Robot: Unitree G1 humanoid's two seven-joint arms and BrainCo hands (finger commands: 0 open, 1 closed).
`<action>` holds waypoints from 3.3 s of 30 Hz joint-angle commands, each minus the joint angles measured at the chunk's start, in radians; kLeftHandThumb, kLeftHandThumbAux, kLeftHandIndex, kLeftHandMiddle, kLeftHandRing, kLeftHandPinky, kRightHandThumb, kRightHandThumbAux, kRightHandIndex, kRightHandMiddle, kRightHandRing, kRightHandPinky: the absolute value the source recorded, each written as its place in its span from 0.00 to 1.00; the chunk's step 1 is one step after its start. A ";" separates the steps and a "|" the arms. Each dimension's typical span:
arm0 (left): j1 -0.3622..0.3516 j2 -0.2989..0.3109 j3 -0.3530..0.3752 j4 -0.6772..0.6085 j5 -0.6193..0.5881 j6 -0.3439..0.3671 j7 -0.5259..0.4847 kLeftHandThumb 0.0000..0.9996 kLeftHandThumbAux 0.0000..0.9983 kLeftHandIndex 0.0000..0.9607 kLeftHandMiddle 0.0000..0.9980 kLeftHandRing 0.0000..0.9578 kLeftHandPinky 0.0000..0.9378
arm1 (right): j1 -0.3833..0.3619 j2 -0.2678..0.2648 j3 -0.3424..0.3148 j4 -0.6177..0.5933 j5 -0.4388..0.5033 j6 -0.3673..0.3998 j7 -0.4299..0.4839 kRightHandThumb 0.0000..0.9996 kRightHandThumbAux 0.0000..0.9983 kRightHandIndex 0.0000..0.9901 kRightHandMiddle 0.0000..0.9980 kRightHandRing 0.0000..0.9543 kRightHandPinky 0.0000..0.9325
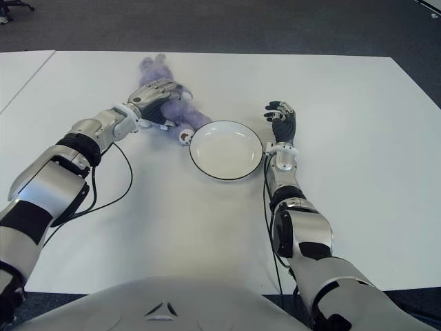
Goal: Put the doll into the plate.
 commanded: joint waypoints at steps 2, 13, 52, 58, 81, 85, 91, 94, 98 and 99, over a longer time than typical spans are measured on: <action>0.089 -0.041 -0.076 0.086 0.035 0.103 -0.326 0.01 0.58 0.36 0.00 0.00 0.00 | 0.222 0.083 0.009 0.142 -0.011 0.108 -0.004 1.00 0.70 0.36 0.40 0.48 0.44; 0.096 -0.083 -0.150 0.101 0.084 0.257 -0.379 0.02 0.47 0.23 0.00 0.00 0.00 | 0.228 0.078 0.015 0.141 -0.020 0.082 -0.017 1.00 0.70 0.38 0.38 0.49 0.42; 0.154 -0.061 -0.354 0.120 0.211 0.445 0.146 0.73 0.70 0.46 0.80 0.85 0.91 | 0.230 0.088 0.005 0.138 -0.006 0.089 -0.018 1.00 0.71 0.39 0.42 0.51 0.40; 0.133 -0.051 -0.352 0.101 0.208 0.418 0.172 0.73 0.70 0.46 0.82 0.86 0.91 | 0.230 0.090 0.006 0.138 -0.006 0.089 -0.023 1.00 0.71 0.39 0.42 0.52 0.39; 0.016 0.077 -0.217 -0.090 0.121 0.347 0.192 0.74 0.70 0.46 0.80 0.83 0.80 | 0.231 0.090 0.008 0.138 -0.008 0.093 -0.015 1.00 0.70 0.39 0.43 0.51 0.41; 0.053 0.170 -0.187 -0.334 0.150 0.343 0.207 0.73 0.70 0.46 0.81 0.85 0.88 | 0.231 0.089 0.005 0.139 -0.004 0.099 -0.008 1.00 0.70 0.39 0.43 0.51 0.40; 0.119 0.245 -0.153 -0.553 0.191 0.340 0.244 0.73 0.70 0.46 0.83 0.87 0.92 | 0.228 0.089 0.008 0.139 -0.010 0.102 -0.019 1.00 0.70 0.39 0.44 0.51 0.40; 0.154 0.265 -0.133 -0.612 0.203 0.333 0.321 0.73 0.70 0.46 0.84 0.88 0.92 | 0.228 0.089 0.010 0.139 -0.012 0.102 -0.021 1.00 0.71 0.39 0.43 0.51 0.40; 0.205 0.309 -0.093 -0.744 0.224 0.321 0.425 0.73 0.70 0.46 0.85 0.88 0.92 | 0.226 0.088 0.012 0.140 -0.014 0.104 -0.020 1.00 0.71 0.39 0.43 0.51 0.40; 0.215 0.317 -0.084 -0.775 0.230 0.319 0.439 0.73 0.70 0.46 0.85 0.88 0.92 | 0.226 0.088 0.012 0.140 -0.014 0.104 -0.020 1.00 0.71 0.39 0.43 0.51 0.40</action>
